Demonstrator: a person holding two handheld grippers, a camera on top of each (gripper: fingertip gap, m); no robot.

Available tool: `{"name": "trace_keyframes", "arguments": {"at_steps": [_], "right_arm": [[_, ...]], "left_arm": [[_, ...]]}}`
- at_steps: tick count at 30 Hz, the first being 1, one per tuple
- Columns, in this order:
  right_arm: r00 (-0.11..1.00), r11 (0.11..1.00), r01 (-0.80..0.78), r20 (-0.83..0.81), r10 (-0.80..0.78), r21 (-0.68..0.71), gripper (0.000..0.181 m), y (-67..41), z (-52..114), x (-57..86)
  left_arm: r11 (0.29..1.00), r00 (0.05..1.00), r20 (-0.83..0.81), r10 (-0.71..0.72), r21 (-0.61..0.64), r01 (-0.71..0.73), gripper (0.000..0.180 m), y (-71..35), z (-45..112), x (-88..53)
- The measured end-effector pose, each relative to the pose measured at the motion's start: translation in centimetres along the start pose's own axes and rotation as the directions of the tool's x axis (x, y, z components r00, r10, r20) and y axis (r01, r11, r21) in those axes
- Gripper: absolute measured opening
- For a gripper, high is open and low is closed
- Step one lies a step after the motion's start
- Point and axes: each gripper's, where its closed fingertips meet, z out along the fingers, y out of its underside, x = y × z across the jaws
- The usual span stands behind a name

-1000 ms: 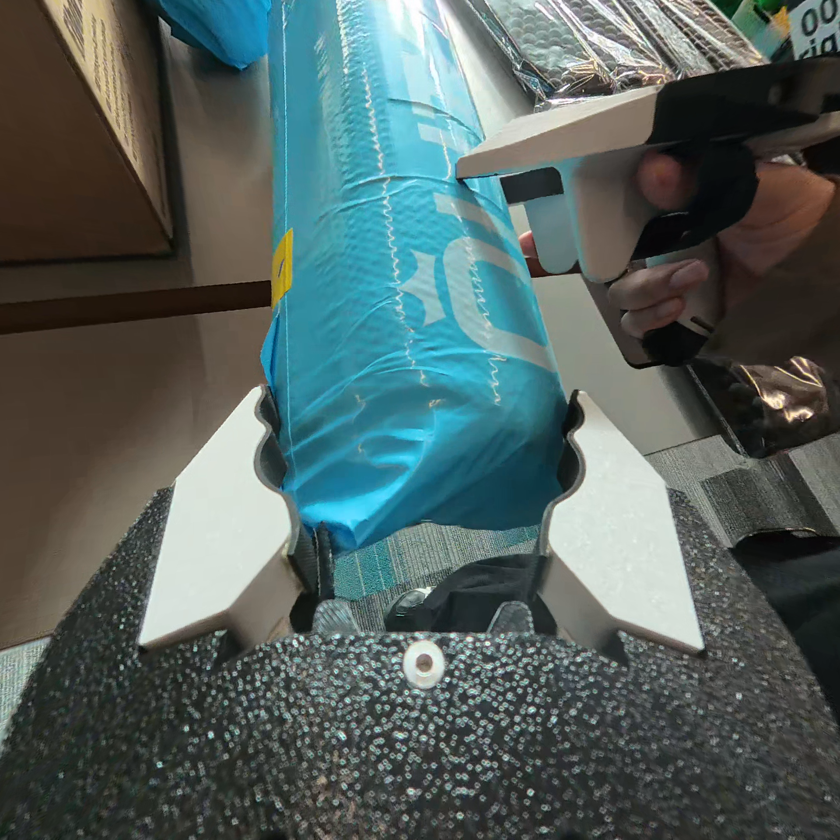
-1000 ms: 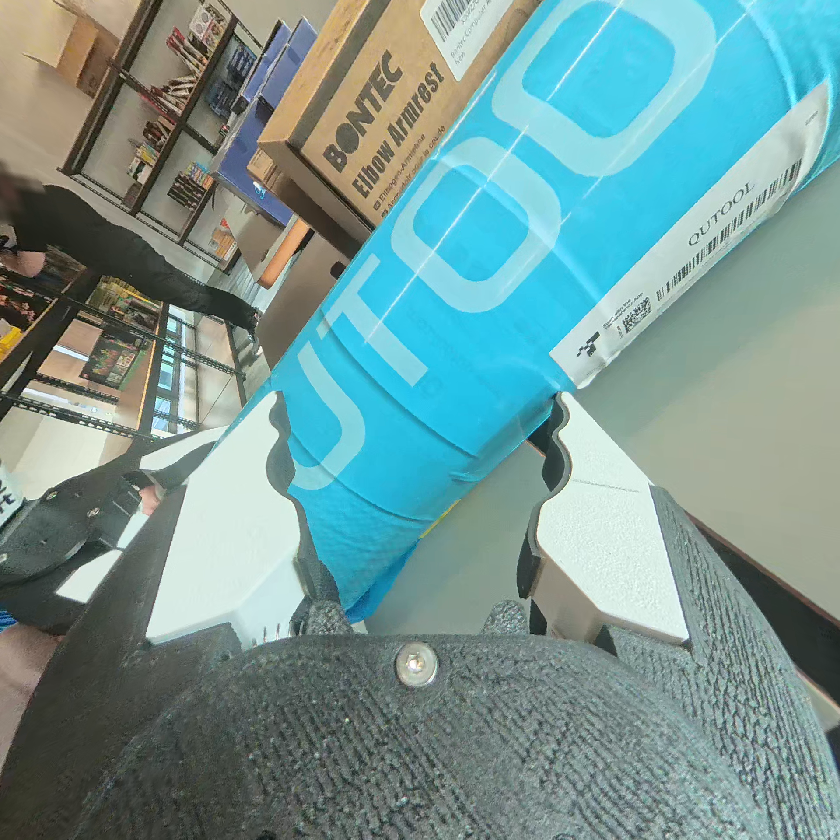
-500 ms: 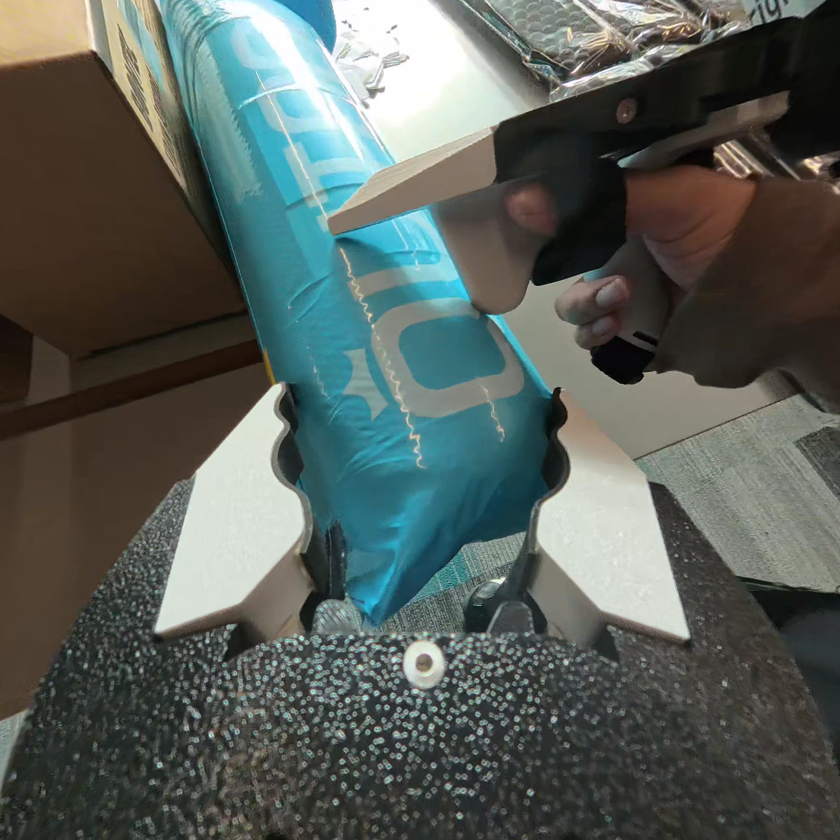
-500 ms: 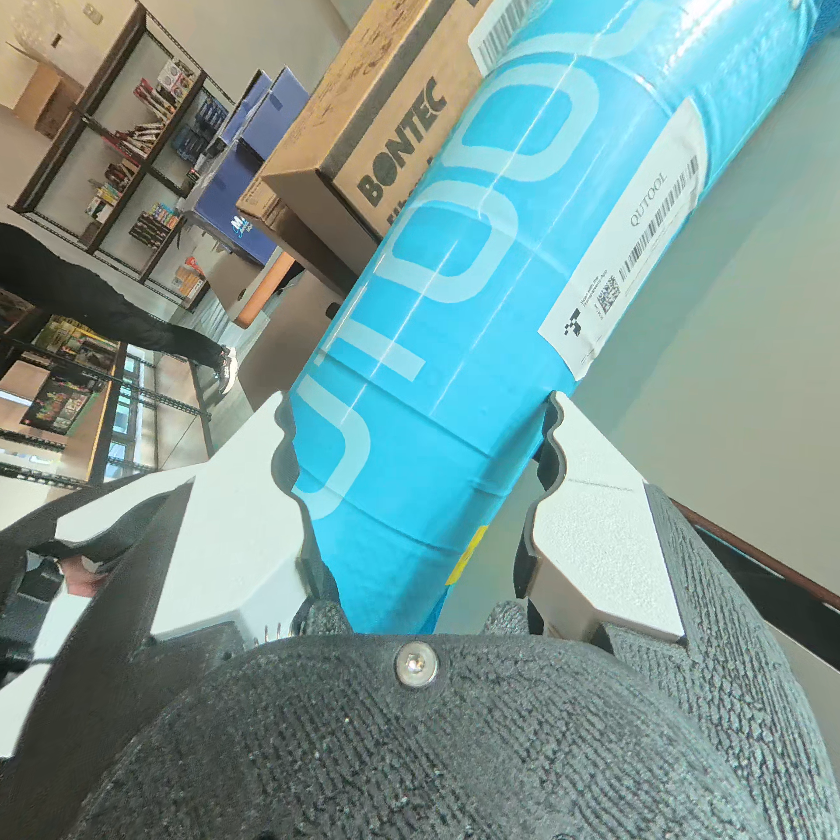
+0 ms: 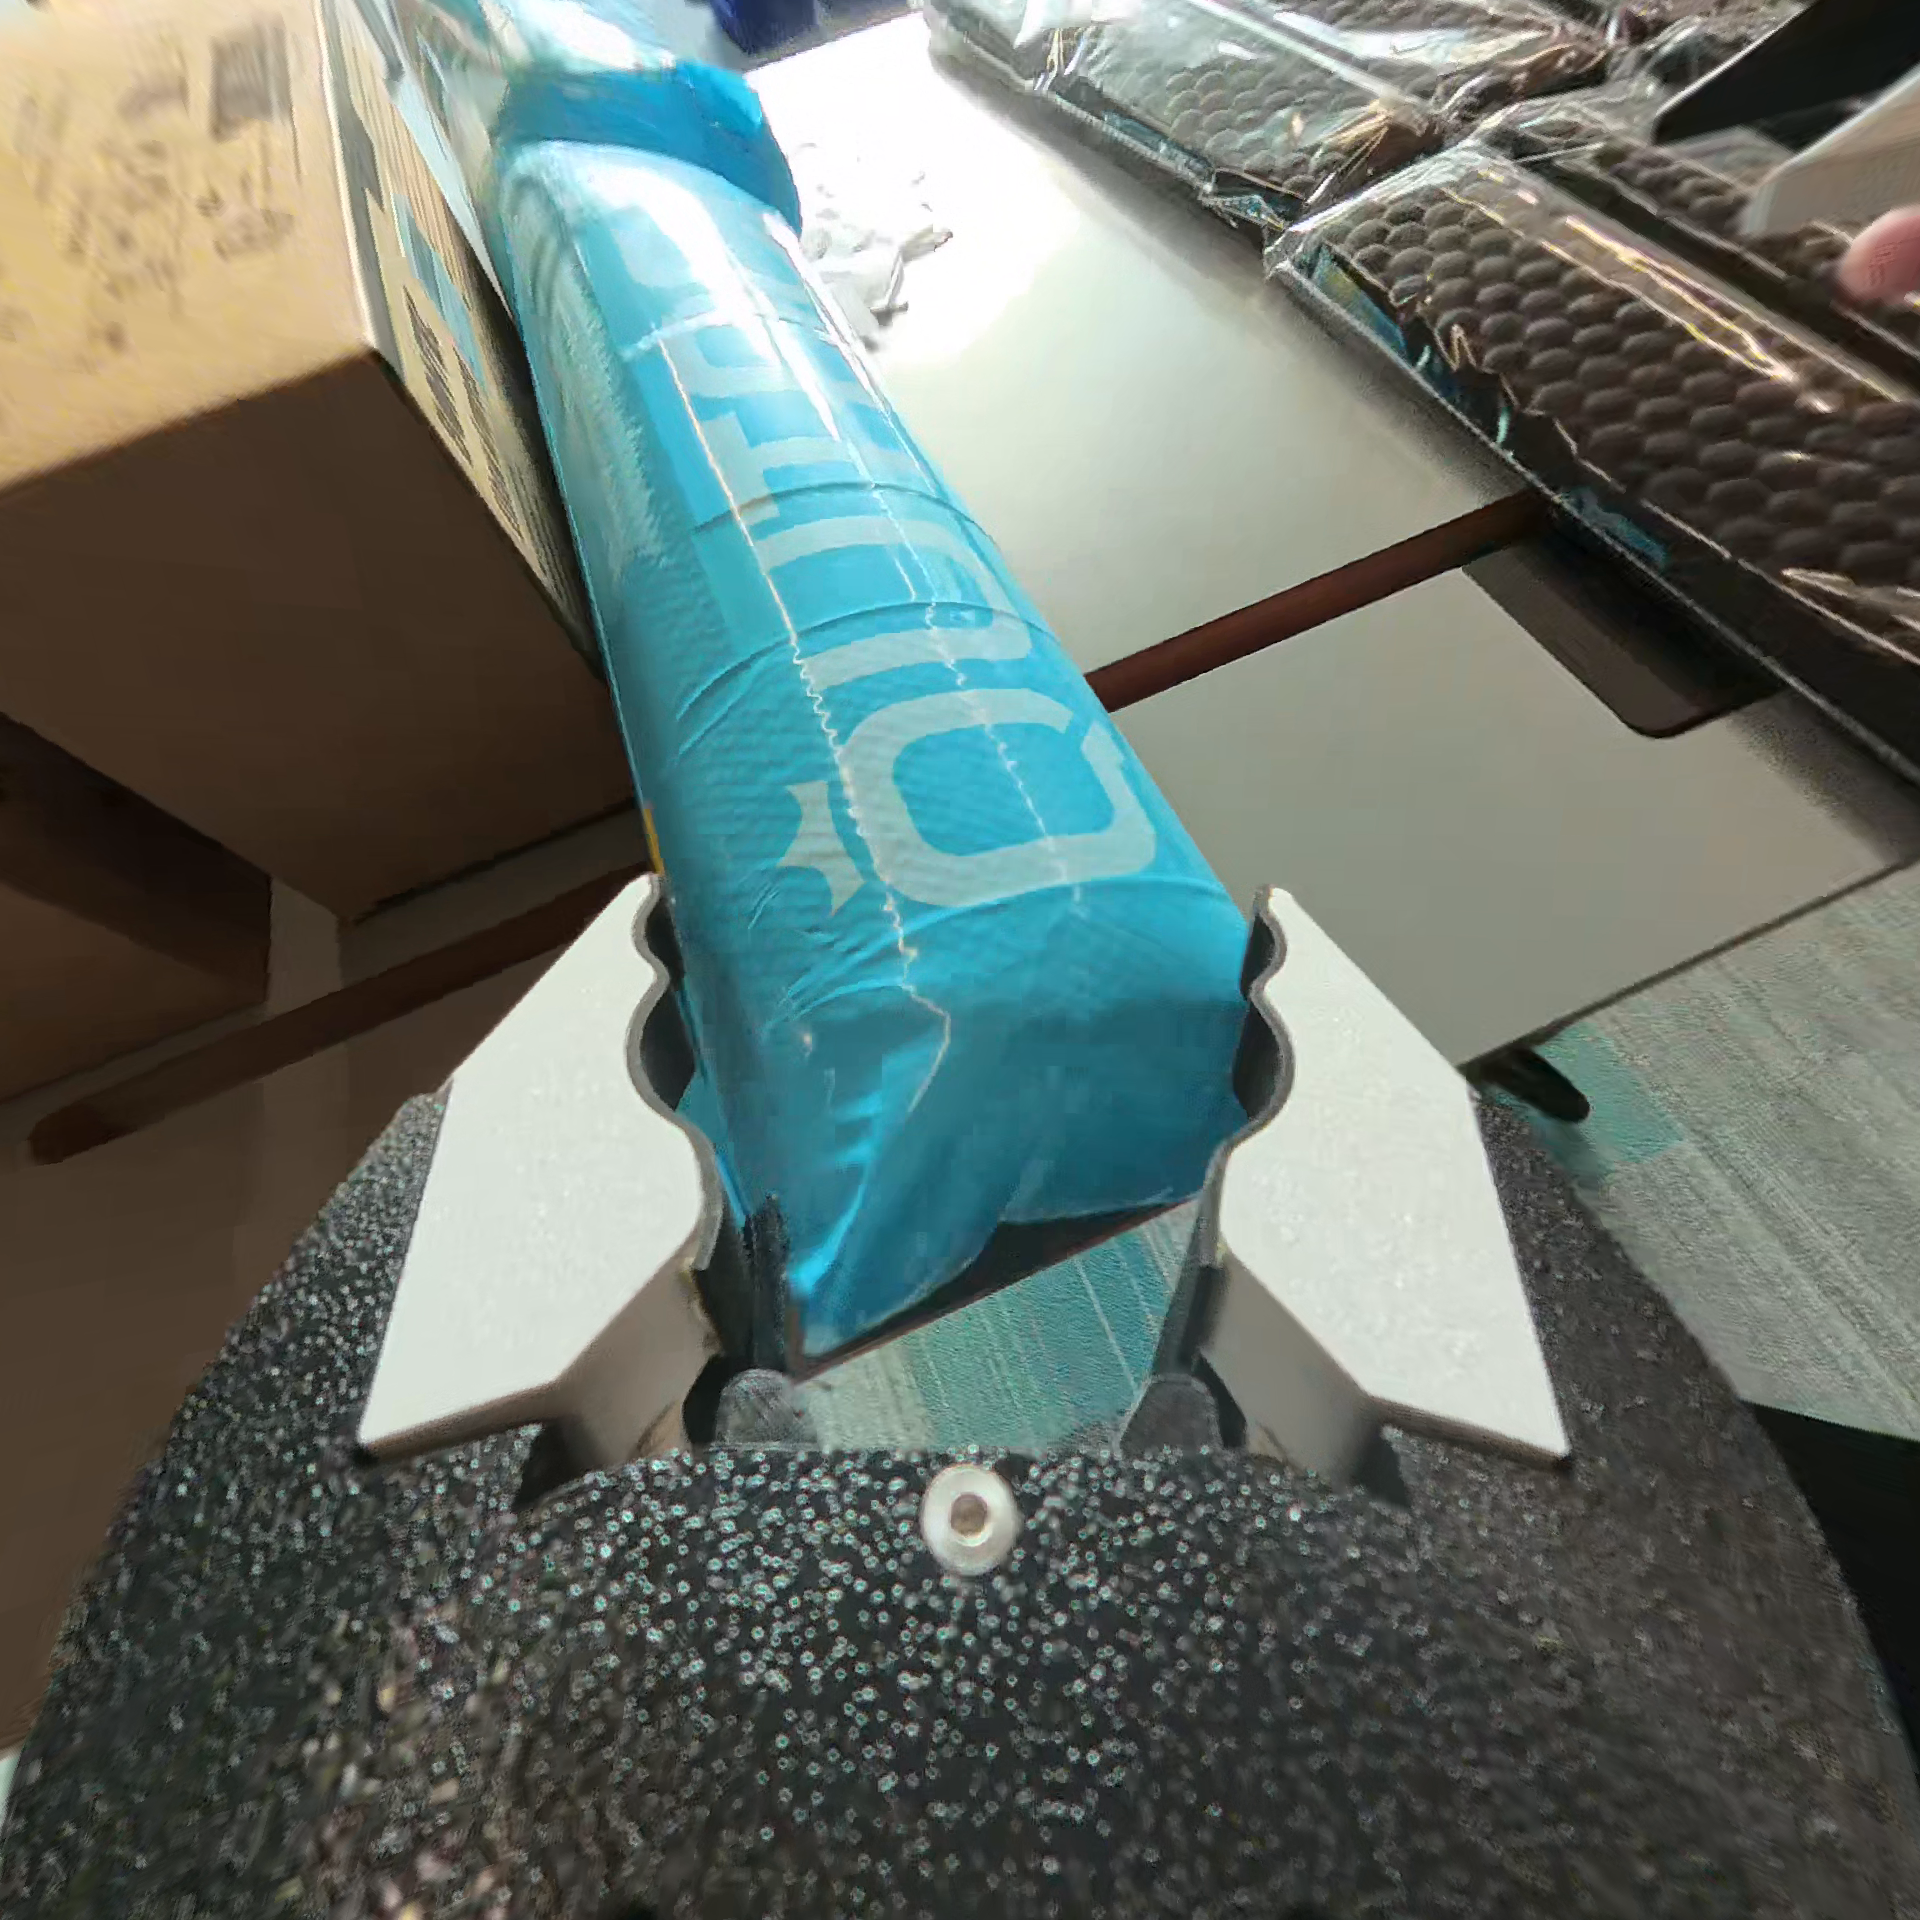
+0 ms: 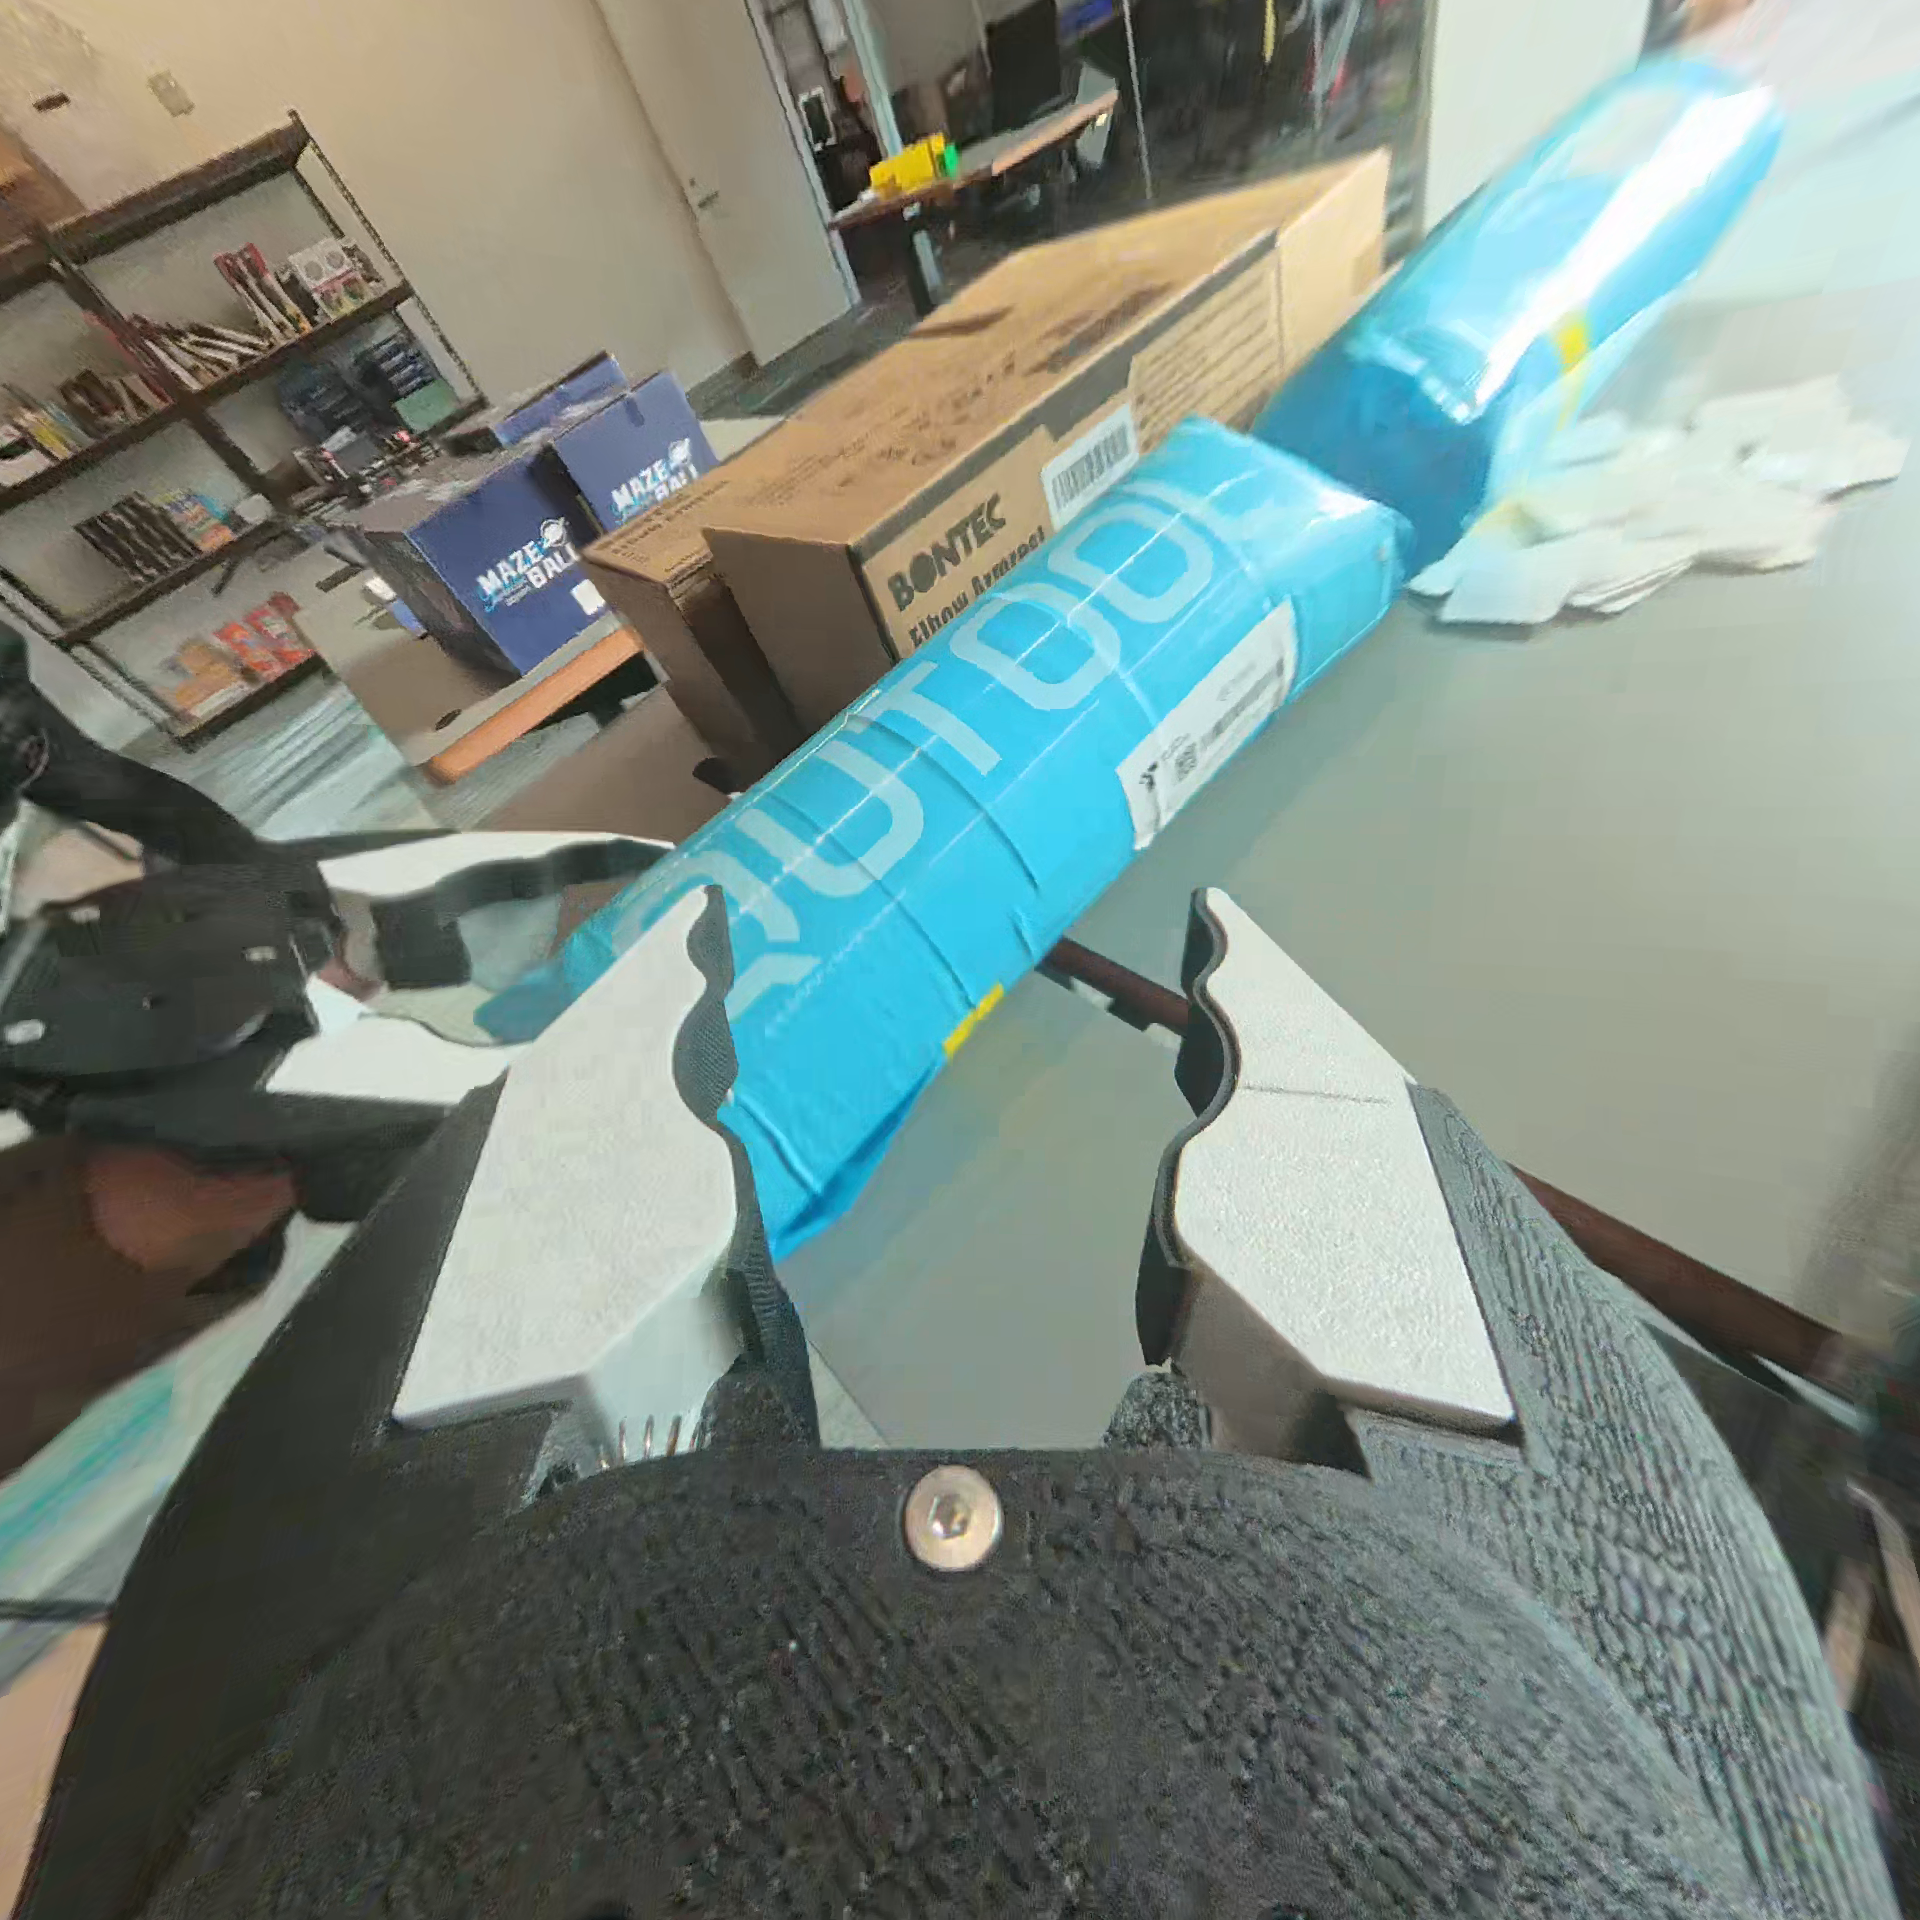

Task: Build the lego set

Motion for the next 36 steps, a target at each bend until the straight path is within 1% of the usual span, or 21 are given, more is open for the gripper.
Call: {"name": "trace_keyframes", "arguments": {"at_steps": [1,3,5,6,8,11,12,14,15,16,17,20,22,25,28,30,33,36], "right_arm": [[0.997,0.998,0.062,-0.044,-0.061,0.022,0.085,-0.5,-3.0,0.4],[0.962,0.978,0.208,-0.183,-0.201,0.021,0.08,-1.3,-9.1,1.9],[0.9,0.952,0.306,-0.322,-0.295,-0.016,0.071,-1.7,-15.0,3.8],[0.873,0.944,0.328,-0.375,-0.313,-0.026,0.067,-1.8,-17.7,4.6],[0.827,0.941,0.338,-0.47,-0.309,-0.023,0.054,-2.2,-22.5,5.8],[0.762,0.951,0.309,-0.599,-0.247,0.0,0.031,-2.1,-28.4,7.9],[0.739,0.955,0.297,-0.636,-0.22,0.015,0.027,-2.0,-30.2,8.6],[0.702,0.958,0.285,-0.69,-0.176,0.046,0.018,-1.8,-33.5,9.5],[0.687,0.958,0.284,-0.706,-0.172,0.043,0.013,-1.7,-35.2,9.9],[0.673,0.959,0.284,-0.716,-0.187,0.017,0.003,-1.5,-37.0,10.3],[0.653,0.958,0.287,-0.727,-0.213,-0.023,0.0,-1.2,-39.0,10.9],[0.587,0.94,0.322,-0.755,-0.291,-0.111,0.0,-1.0,-46.5,12.9],[0.563,0.941,0.319,-0.776,-0.285,-0.114,0.0,-0.8,-52.3,14.5],[0.543,0.952,0.295,-0.806,-0.237,-0.082,0.0,-0.2,-61.3,17.0],[0.501,0.954,0.292,-0.839,-0.21,-0.064,0.0,0.6,-69.5,19.1],[0.467,0.957,0.286,-0.865,-0.183,-0.048,0.0,1.1,-74.1,20.4],[0.46,0.962,0.272,-0.879,-0.128,0.003,0.0,1.4,-78.7,22.2],[0.431,0.95,0.311,-0.887,-0.164,-0.024,0.0,1.7,-82.0,25.0]], "left_arm": [[0.998,0.999,0.022,0.049,0.039,-0.05,0.103,-0.5,-1.6,0.1],[0.988,0.993,0.06,0.105,0.109,-0.111,0.095,-1.3,-4.7,0.3],[0.985,0.994,0.045,0.096,0.141,-0.101,0.09,-1.6,-6.8,1.2],[0.986,0.997,0.022,0.078,0.148,-0.08,0.088,-1.9,-7.4,1.9],[0.986,0.997,-0.053,0.054,0.158,-0.045,0.087,-2.9,-7.8,4.3],[0.974,0.975,-0.175,0.134,0.207,-0.096,0.078,-6.0,-7.8,10.1],[0.964,0.96,-0.218,0.176,0.238,-0.122,0.072,-7.3,-7.7,12.6],[0.94,0.912,-0.32,0.257,0.302,-0.159,0.054,-9.9,-7.5,18.4],[0.931,0.884,-0.37,0.287,0.326,-0.166,0.05,-11.1,-7.3,21.4],[0.923,0.856,-0.412,0.313,0.346,-0.171,0.045,-12.3,-7.0,24.5],[0.916,0.834,-0.443,0.329,0.366,-0.166,0.041,-13.5,-6.7,27.5],[0.897,0.778,-0.524,0.345,0.428,-0.11,0.024,-17.0,-5.7,36.7],[0.891,0.736,-0.583,0.344,0.449,-0.06,0.012,-19.2,-5.1,43.1],[0.887,0.661,-0.667,0.344,0.463,0.006,0.005,-22.1,-4.4,53.2],[0.864,0.569,-0.726,0.386,0.501,0.053,0.0,-25.0,-4.2,62.5],[0.851,0.519,-0.74,0.428,0.523,0.045,0.0,-26.7,-3.7,68.0],[0.846,0.435,-0.77,0.467,0.533,0.035,0.0,-28.9,-3.1,74.6],[0.845,0.368,-0.797,0.478,0.532,0.055,0.0,-30.9,-1.6,79.5]]}}
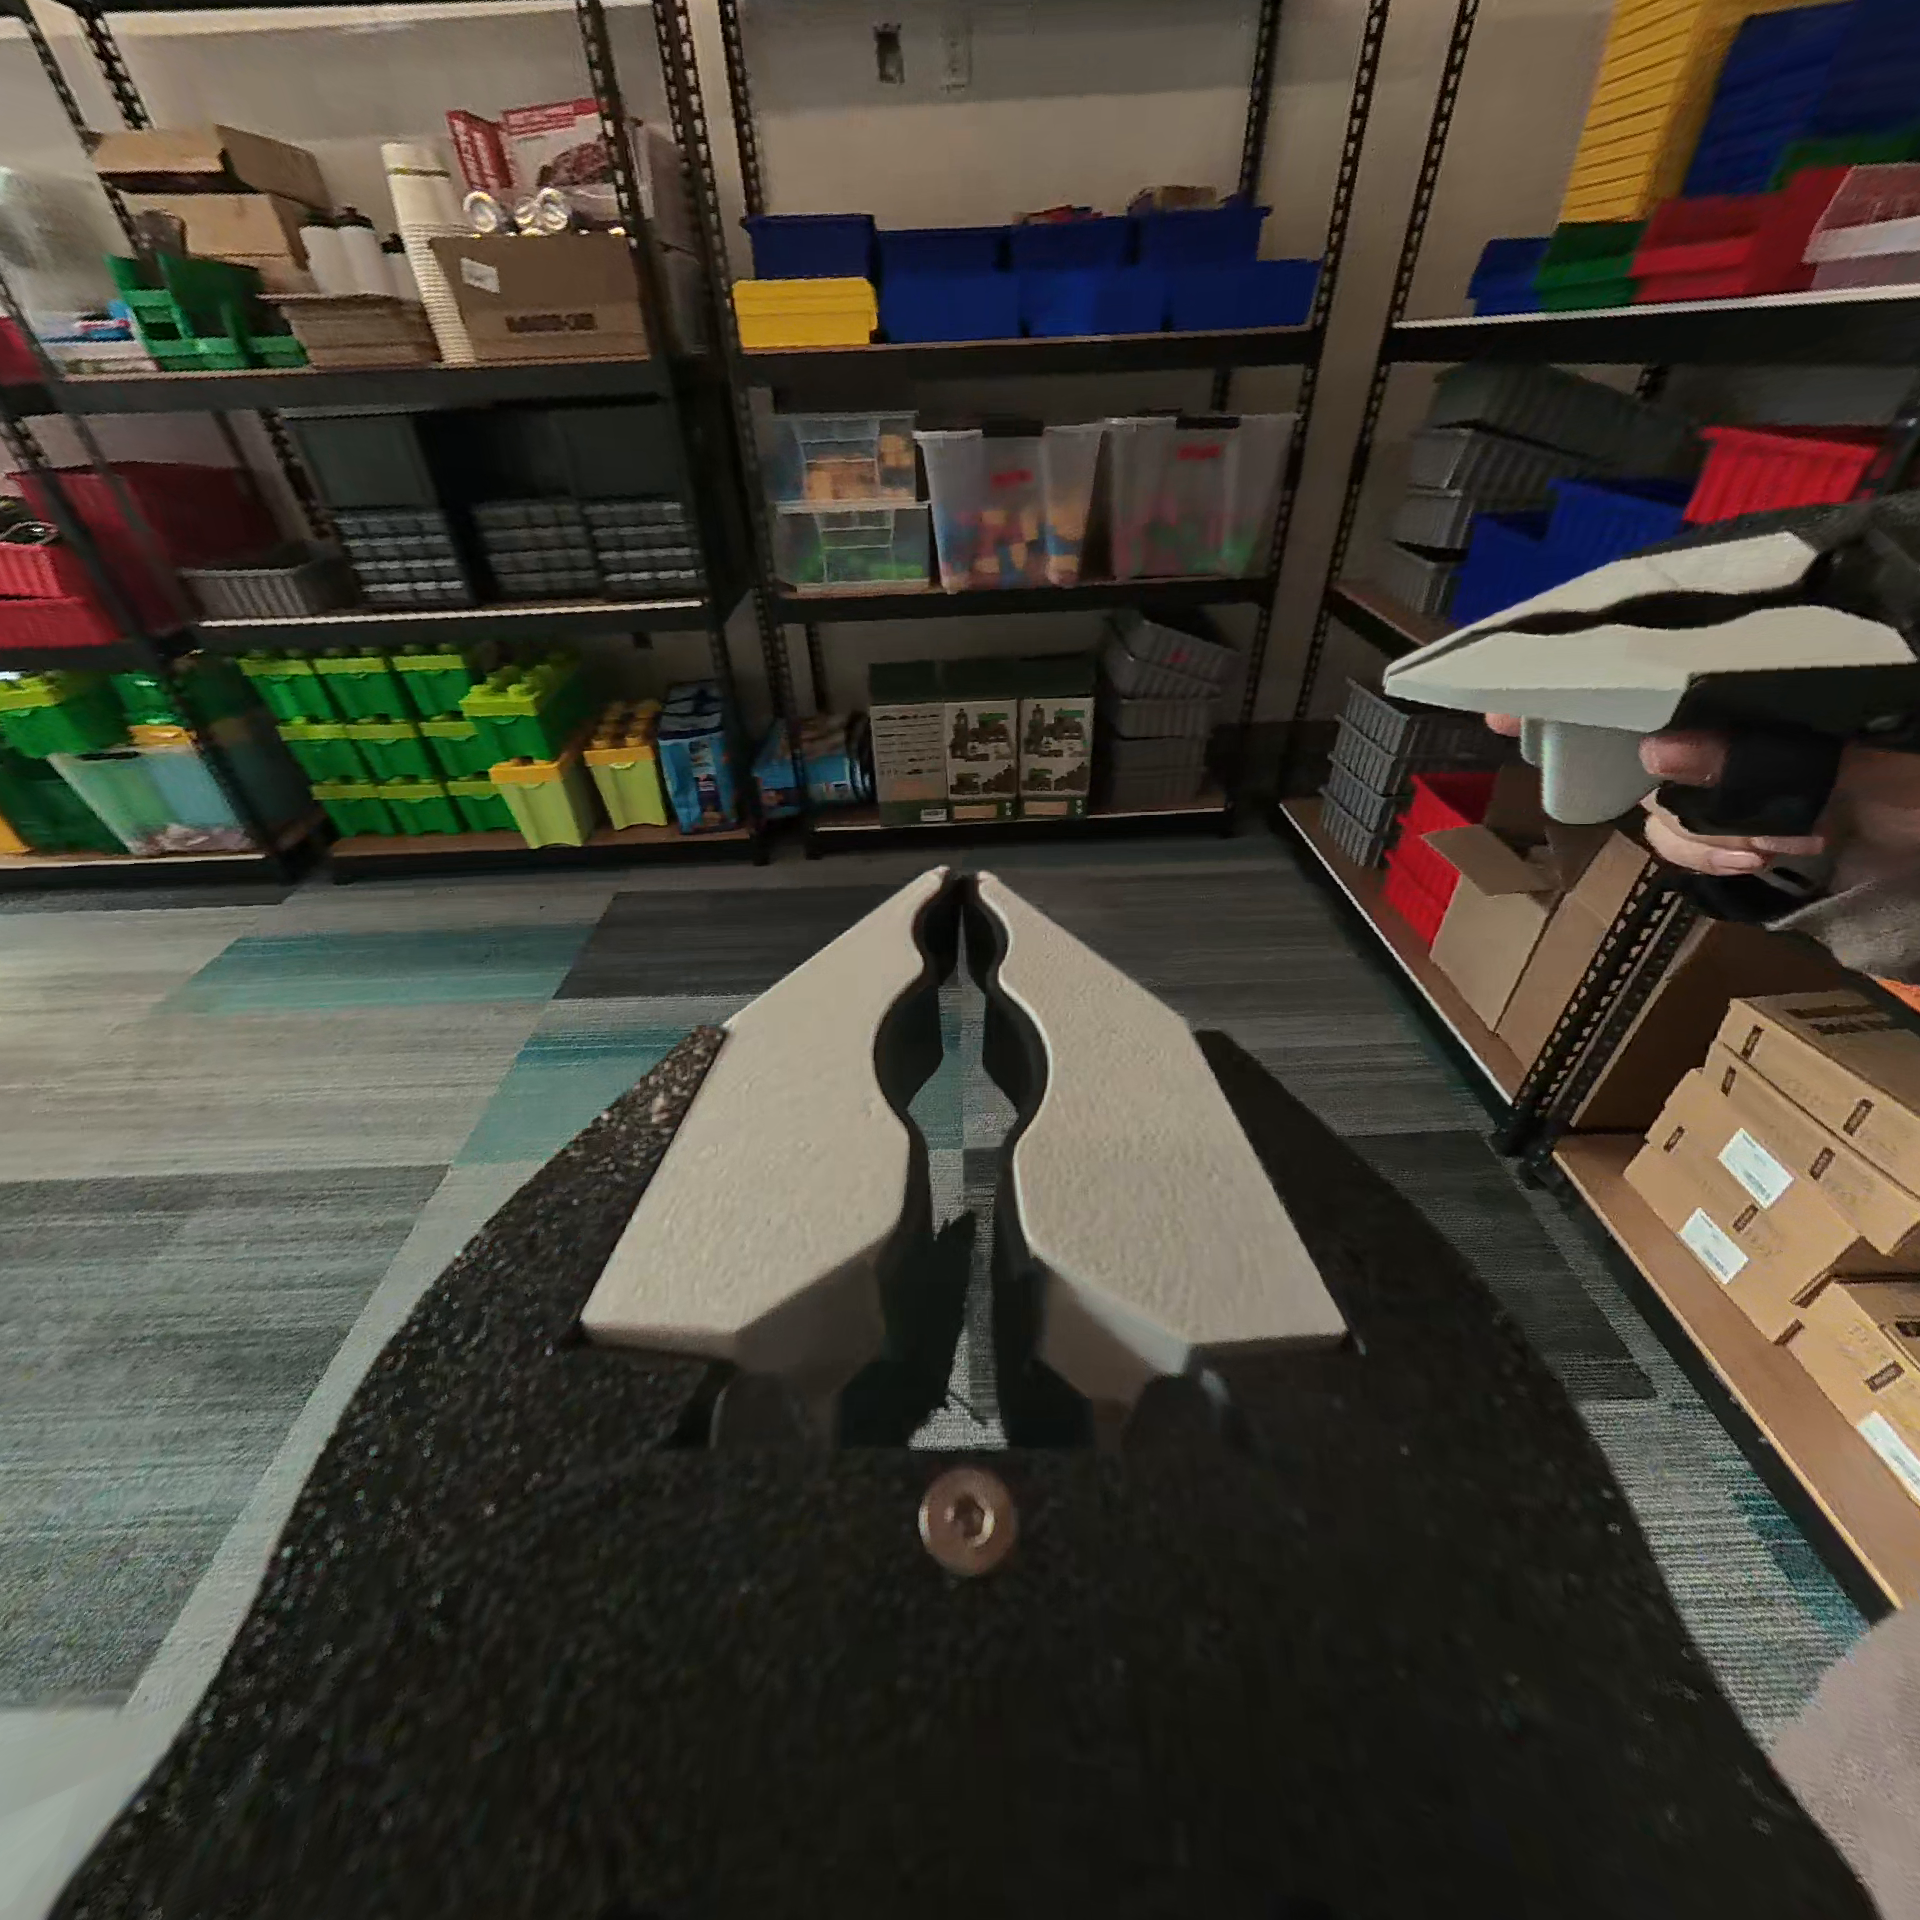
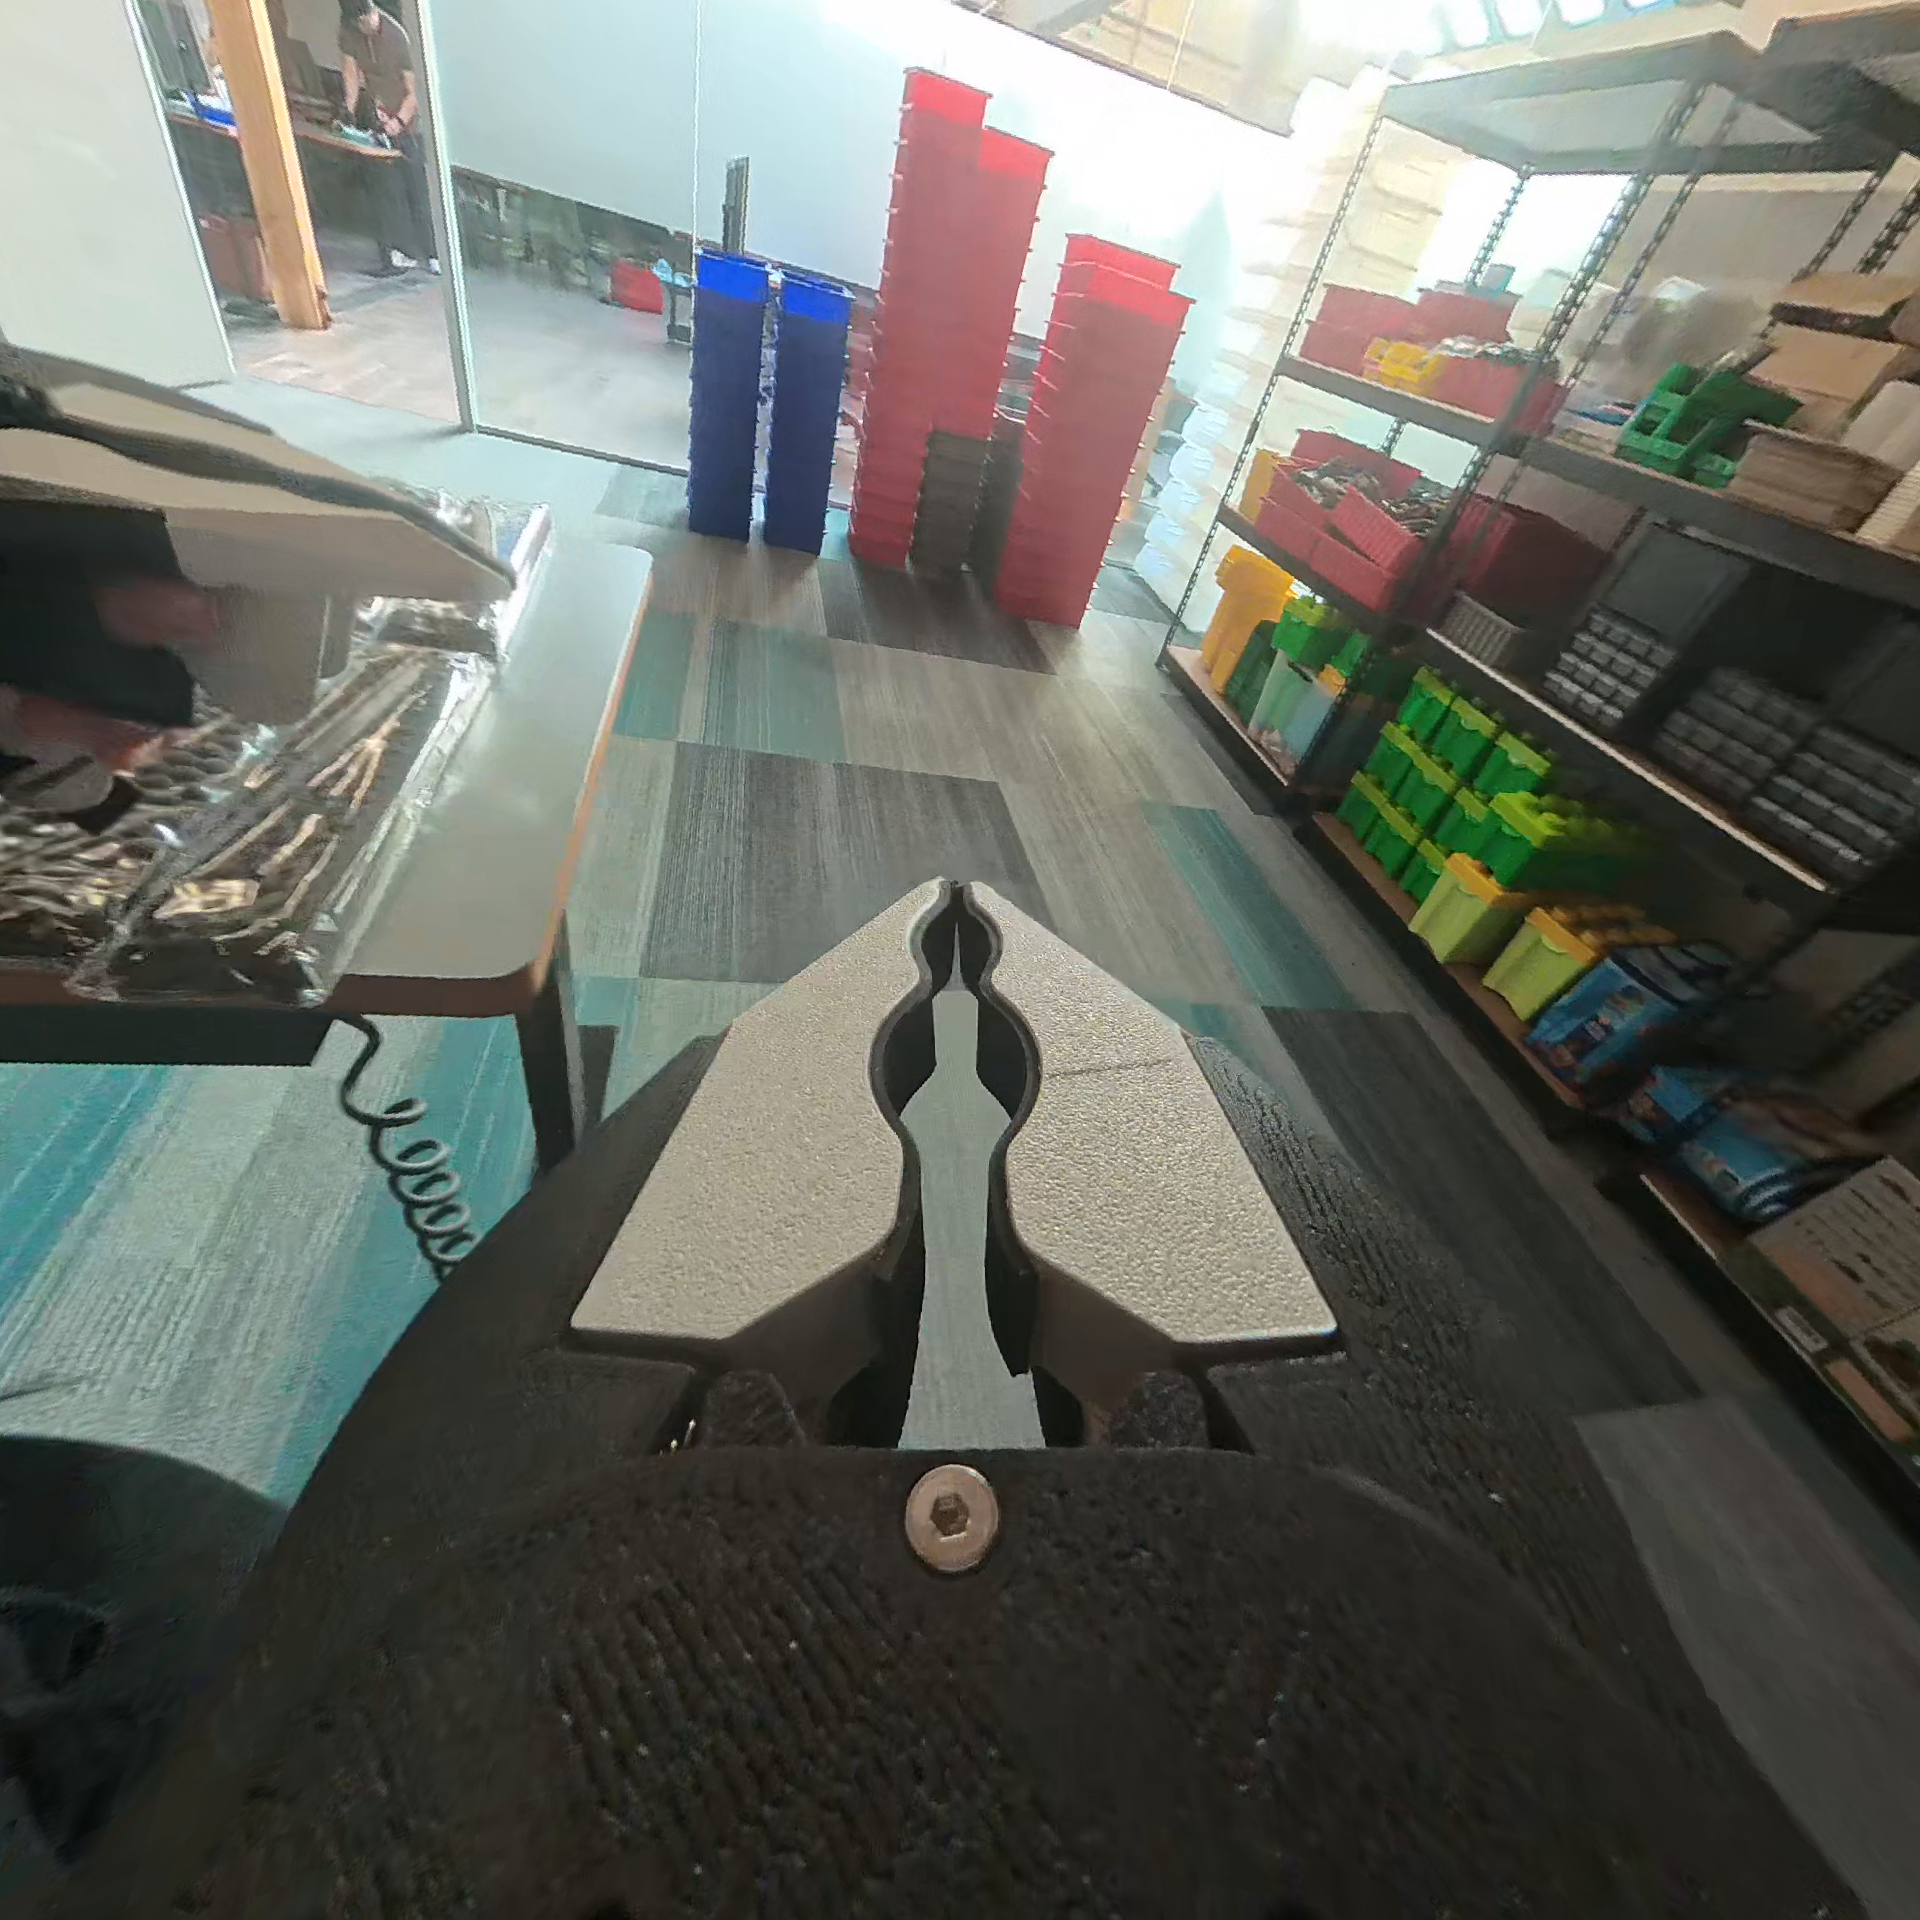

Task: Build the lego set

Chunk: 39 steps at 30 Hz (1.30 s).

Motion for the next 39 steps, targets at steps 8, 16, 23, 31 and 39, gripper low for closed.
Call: {"name": "trace_keyframes", "arguments": {"at_steps": [8,16,23,31,39], "right_arm": [[0.982,0.994,0.072,-0.182,-0.056,0.081,0.0,1.0,7.5,13.2],[0.977,0.992,0.098,-0.198,-0.081,0.081,0.0,-0.7,22.0,26.3],[0.995,0.984,0.034,-0.098,-0.016,0.177,0.0,-1.1,34.8,33.6],[0.998,0.978,0.04,0.034,-0.048,0.206,0.0,1.1,53.6,41.4],[0.949,0.955,0.046,0.285,-0.134,0.295,0.0,-4.8,77.3,46.7]], "left_arm": [[0.997,0.999,-0.023,0.037,0.074,-0.035,0.0,-1.5,14.0,-8.6],[0.991,1.0,-0.006,-0.024,0.132,0.024,0.0,-5.2,28.9,-22.8],[0.991,0.995,-0.023,-0.095,0.092,0.097,0.009,-4.5,38.5,-31.2],[0.997,0.965,0.254,0.062,0.02,-0.069,0.009,-1.4,46.5,-47.8],[0.999,0.86,0.51,-0.003,-0.026,0.019,0.011,-1.6,49.6,-65.9]]}}
